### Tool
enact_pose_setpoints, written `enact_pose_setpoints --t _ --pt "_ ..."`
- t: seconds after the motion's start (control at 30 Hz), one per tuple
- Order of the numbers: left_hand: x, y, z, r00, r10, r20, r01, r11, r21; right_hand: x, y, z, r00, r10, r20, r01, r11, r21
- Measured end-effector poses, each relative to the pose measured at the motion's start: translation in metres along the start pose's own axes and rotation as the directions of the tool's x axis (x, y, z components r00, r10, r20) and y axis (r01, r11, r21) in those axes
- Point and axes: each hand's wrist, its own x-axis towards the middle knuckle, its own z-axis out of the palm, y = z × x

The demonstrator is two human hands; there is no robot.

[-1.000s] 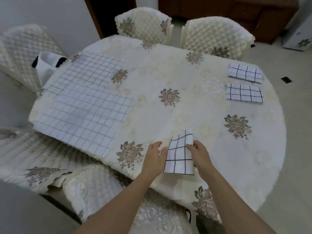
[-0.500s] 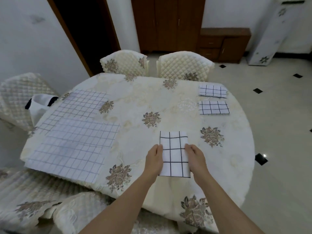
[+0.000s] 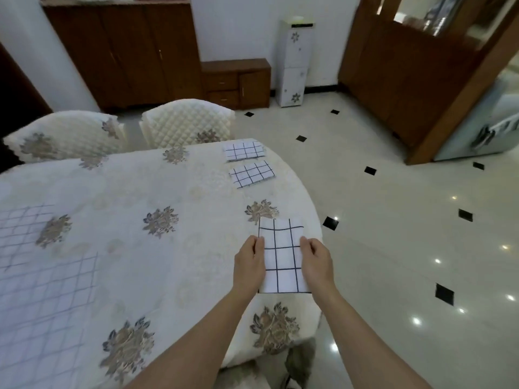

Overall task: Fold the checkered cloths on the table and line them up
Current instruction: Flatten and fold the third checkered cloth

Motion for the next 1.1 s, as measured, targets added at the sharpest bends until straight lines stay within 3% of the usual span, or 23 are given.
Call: enact_pose_setpoints --t 0.27,0.6,1.1 --pt "-0.019 0.017 0.051 0.984 0.081 0.159 -0.088 0.995 0.038 -0.006 0.026 -0.057 0.984 0.022 -0.177 -0.034 0.997 -0.069" --pt "-0.017 0.029 0.124 0.958 0.128 0.257 -0.153 0.985 0.082 0.014 0.061 -0.113 0.948 0.013 -0.317 -0.055 0.991 -0.123" --pt "0.058 0.109 0.313 0.973 0.103 0.206 -0.144 0.970 0.196 0.192 0.085 -0.245 0.965 0.056 -0.257 -0.071 0.996 -0.050"
